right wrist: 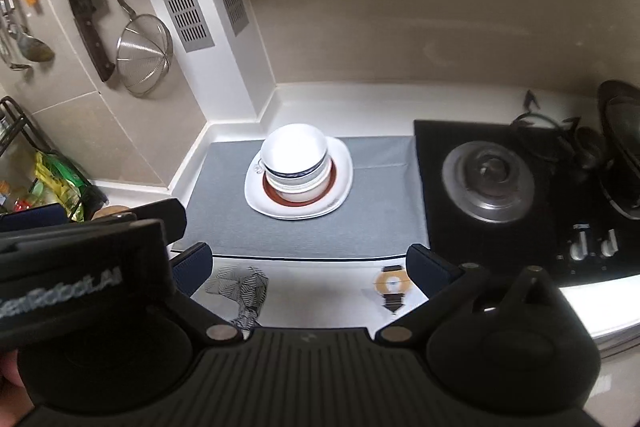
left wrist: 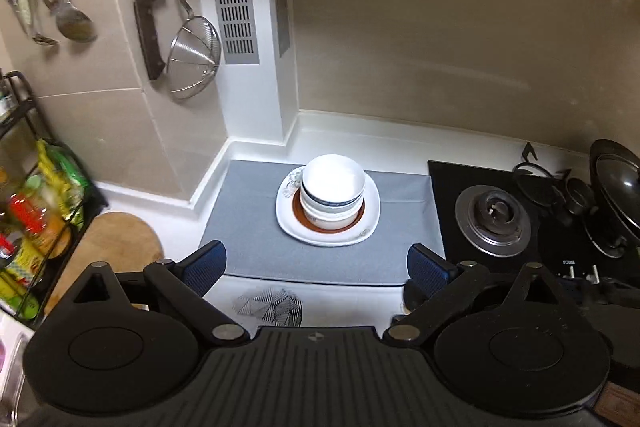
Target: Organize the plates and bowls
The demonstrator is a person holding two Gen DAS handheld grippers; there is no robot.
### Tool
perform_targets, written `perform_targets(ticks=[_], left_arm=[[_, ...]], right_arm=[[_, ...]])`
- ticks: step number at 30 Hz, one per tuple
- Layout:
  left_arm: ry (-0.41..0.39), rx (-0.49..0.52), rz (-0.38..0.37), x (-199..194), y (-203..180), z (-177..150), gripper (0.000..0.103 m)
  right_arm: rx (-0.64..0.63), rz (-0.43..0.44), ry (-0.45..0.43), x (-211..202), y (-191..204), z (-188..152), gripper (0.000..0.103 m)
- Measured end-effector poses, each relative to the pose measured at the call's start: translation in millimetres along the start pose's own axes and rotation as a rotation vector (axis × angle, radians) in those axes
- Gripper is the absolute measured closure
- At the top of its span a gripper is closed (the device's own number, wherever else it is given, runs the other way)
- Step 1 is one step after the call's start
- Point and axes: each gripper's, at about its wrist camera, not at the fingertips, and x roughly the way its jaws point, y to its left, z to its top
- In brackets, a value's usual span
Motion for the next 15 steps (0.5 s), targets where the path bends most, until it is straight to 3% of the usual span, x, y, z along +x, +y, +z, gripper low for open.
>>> perform_targets(ticks=[8,15], left_arm=[[0.056,0.028,0.029,-25,-17,-22,0.004],[0.051,0.044,0.032,-37,-24,-27,0.004]], right_arm=[[0.026,0.039,0.048,-23,-14,-28,0.0],[0.037,0.045,0.04,-35,-20,-39,0.0]])
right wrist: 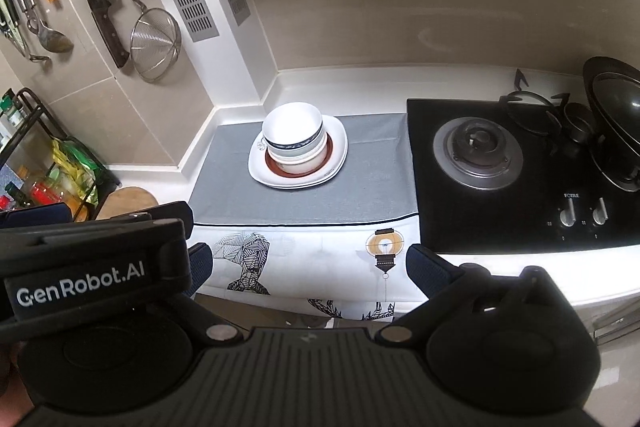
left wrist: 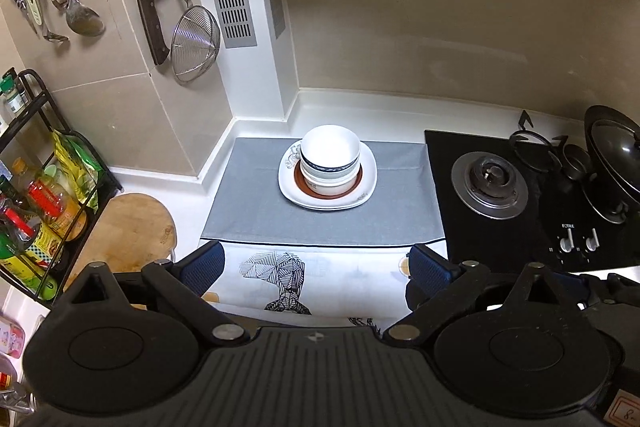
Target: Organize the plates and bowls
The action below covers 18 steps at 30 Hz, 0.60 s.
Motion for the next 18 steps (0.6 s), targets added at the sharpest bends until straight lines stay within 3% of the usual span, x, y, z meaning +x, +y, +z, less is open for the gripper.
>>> perform_targets(ticks=[18], left_arm=[[0.016,-0.001,0.027,-10,-6,-13,0.004]], right_arm=[[-0.011,-0.019,0.007,-9,-4,-15,0.0]])
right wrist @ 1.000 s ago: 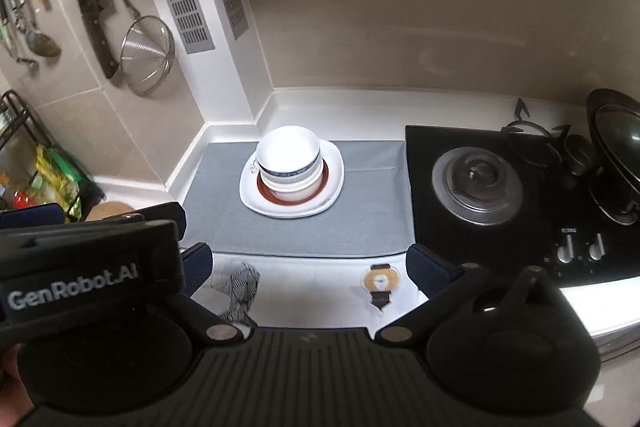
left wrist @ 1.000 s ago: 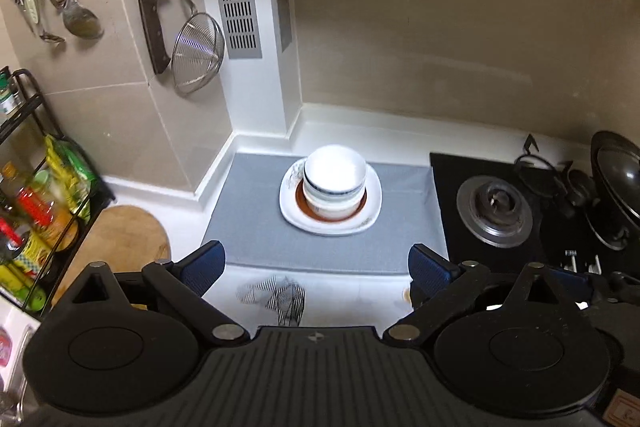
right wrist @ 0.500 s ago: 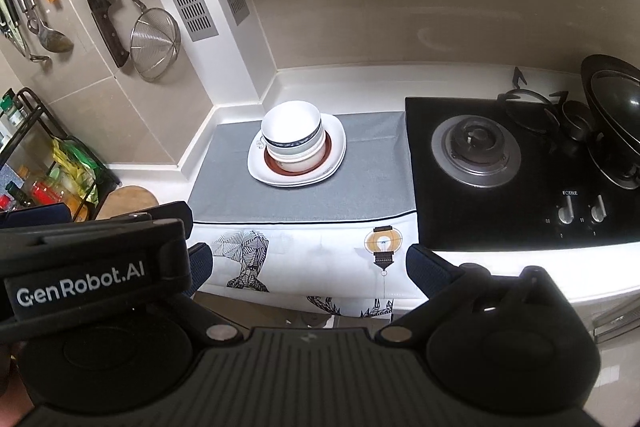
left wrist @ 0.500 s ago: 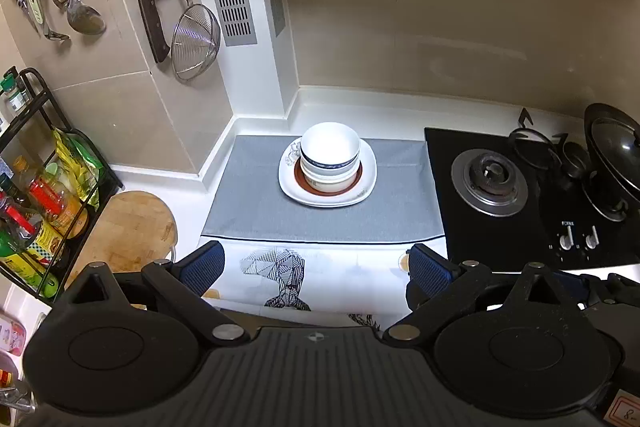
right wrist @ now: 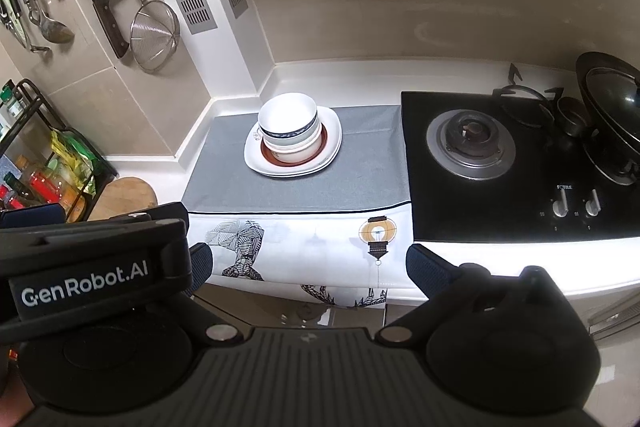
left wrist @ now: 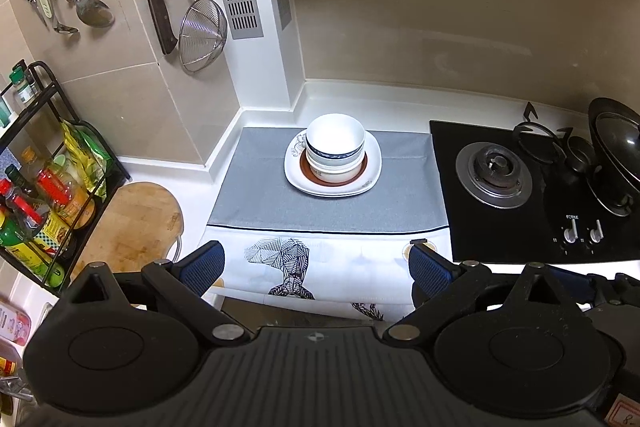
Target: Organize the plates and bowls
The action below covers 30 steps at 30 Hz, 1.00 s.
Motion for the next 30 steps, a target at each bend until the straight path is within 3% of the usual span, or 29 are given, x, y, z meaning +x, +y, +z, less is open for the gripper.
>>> perform_targets(ticks=[30], left_arm=[[-0.005,0.035,-0.008,-2,-15,-2,0.004]], right_arm=[[0.029,0.005,-0.009,-4,-20,-4,0.0]])
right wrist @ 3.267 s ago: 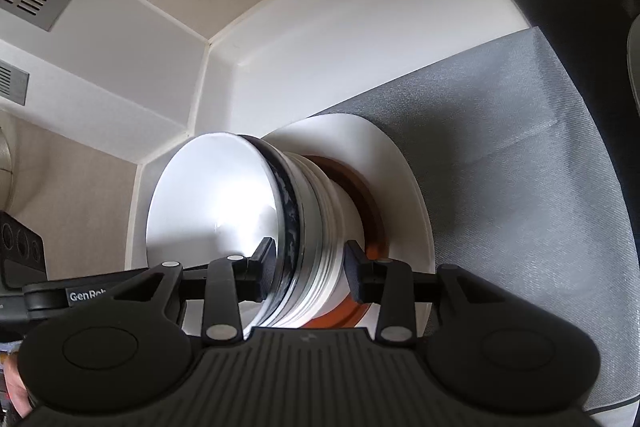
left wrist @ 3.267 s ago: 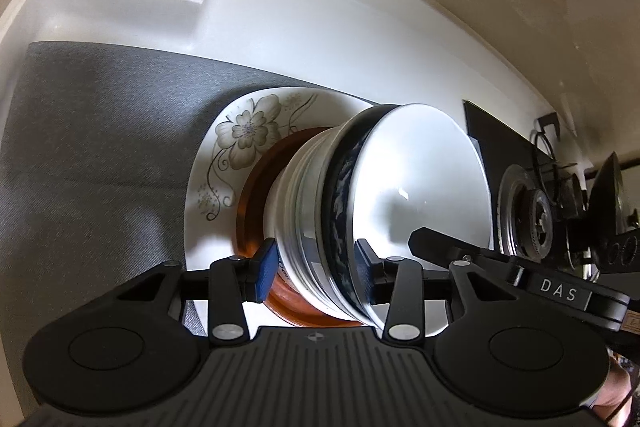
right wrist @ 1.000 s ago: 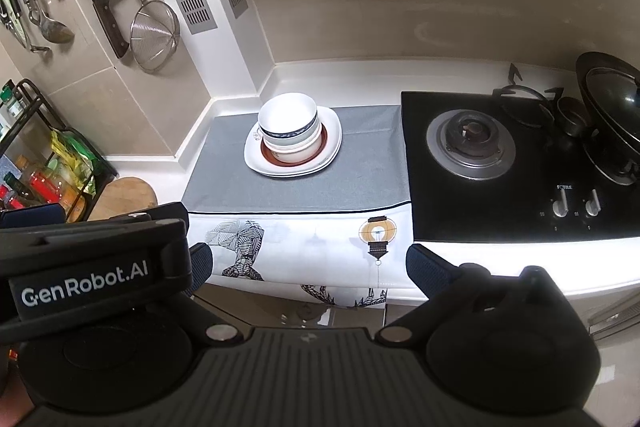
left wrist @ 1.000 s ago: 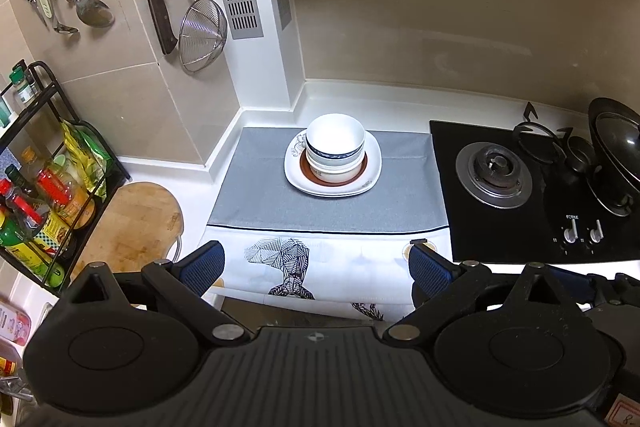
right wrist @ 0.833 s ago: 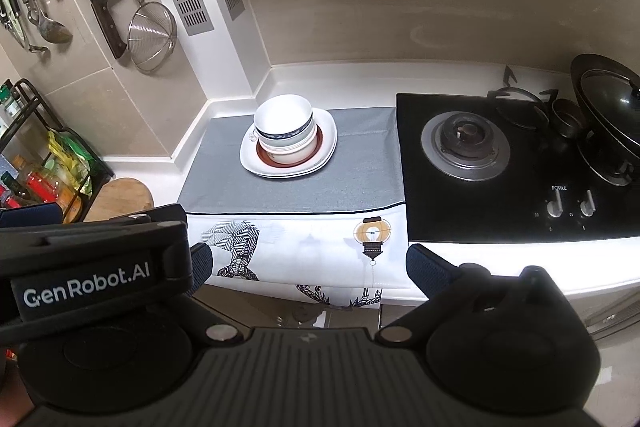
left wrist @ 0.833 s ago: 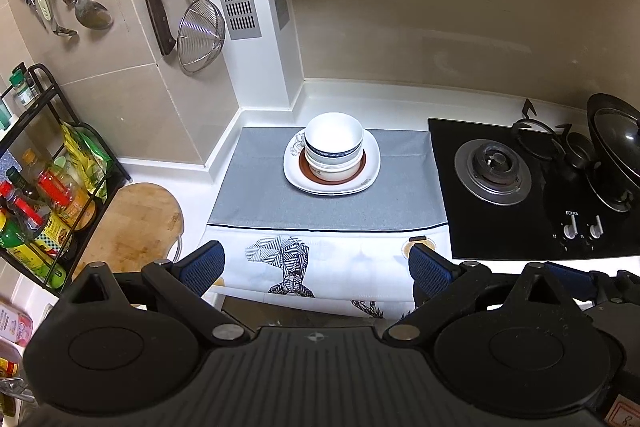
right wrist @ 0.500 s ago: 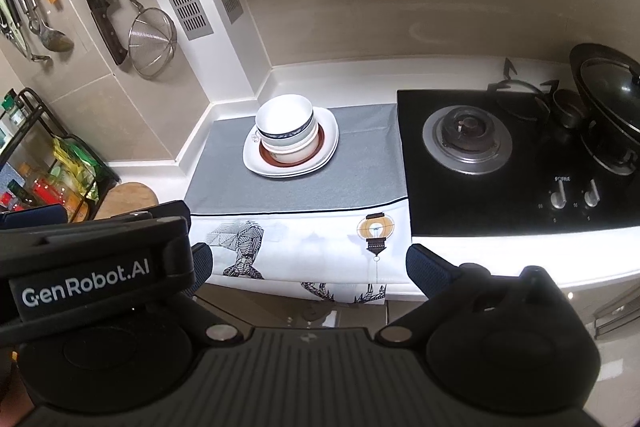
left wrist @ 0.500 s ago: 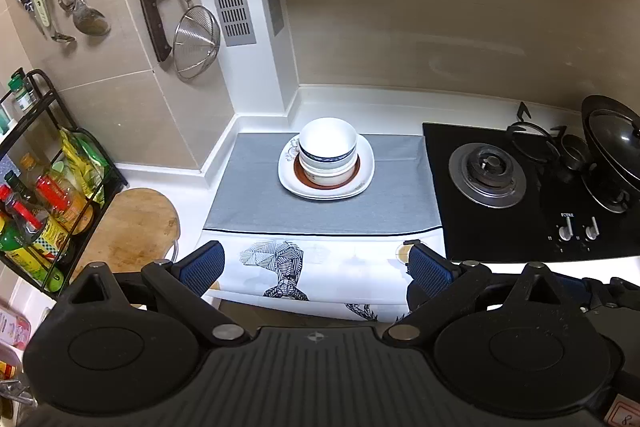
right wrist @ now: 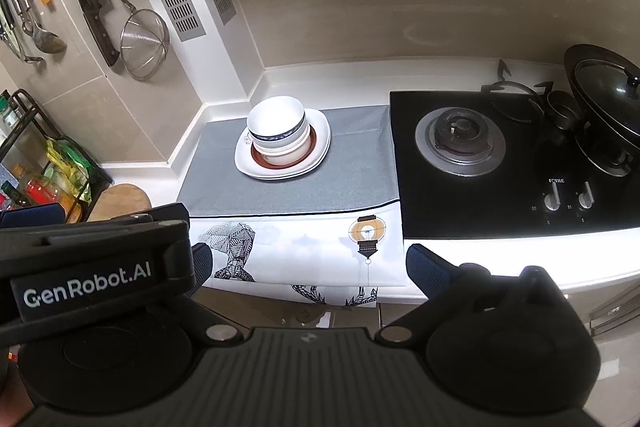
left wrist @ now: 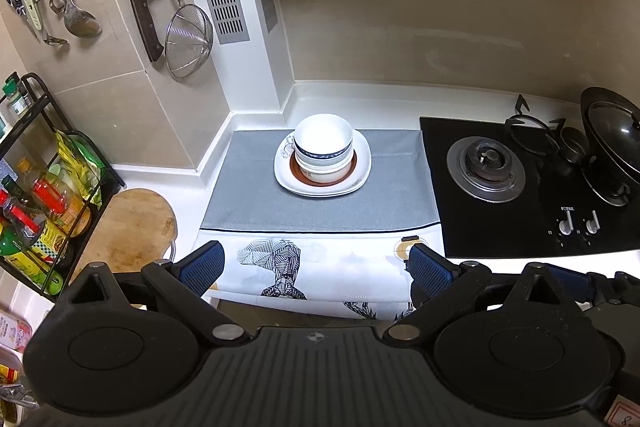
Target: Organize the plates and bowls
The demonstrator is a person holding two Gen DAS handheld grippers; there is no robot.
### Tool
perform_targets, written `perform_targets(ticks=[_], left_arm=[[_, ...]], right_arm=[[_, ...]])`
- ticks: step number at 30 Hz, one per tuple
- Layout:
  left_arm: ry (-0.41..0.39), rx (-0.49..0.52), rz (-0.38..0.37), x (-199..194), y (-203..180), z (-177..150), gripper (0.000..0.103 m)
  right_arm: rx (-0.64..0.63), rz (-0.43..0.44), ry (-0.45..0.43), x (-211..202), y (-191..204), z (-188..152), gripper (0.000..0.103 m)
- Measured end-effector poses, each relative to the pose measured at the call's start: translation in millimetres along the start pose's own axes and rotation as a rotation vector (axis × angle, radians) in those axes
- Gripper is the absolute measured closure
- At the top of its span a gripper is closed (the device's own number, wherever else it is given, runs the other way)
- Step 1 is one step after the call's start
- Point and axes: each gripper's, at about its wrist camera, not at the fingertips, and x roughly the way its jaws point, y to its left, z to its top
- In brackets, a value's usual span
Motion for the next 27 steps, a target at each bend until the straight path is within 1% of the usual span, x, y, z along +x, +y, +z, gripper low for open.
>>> perform_targets(ticks=[4,12,17,22,27], left_arm=[[-0.003,0.002,0.007,2,1,1,0.004],[-0.002,0.007,0.001,5,0,3,0.004],[0.019,0.003,-0.002,13,4,3,0.004],[0.043,-0.01,0.004,24,13,5,0.004],[0.057,-0.038,0.009,39,31,9,0.003]], right_arm=[[0.004,0.007,-0.001,2,0,1,0.0],[-0.001,-0.008,-0.008,3,2,1,0.0],[-0.006,-0.012,0.011,12,6,3,0.0],[-0.013,-0.009,0.038,26,14,7,0.0],[-0.043,-0.007,0.052,42,31,13,0.0]])
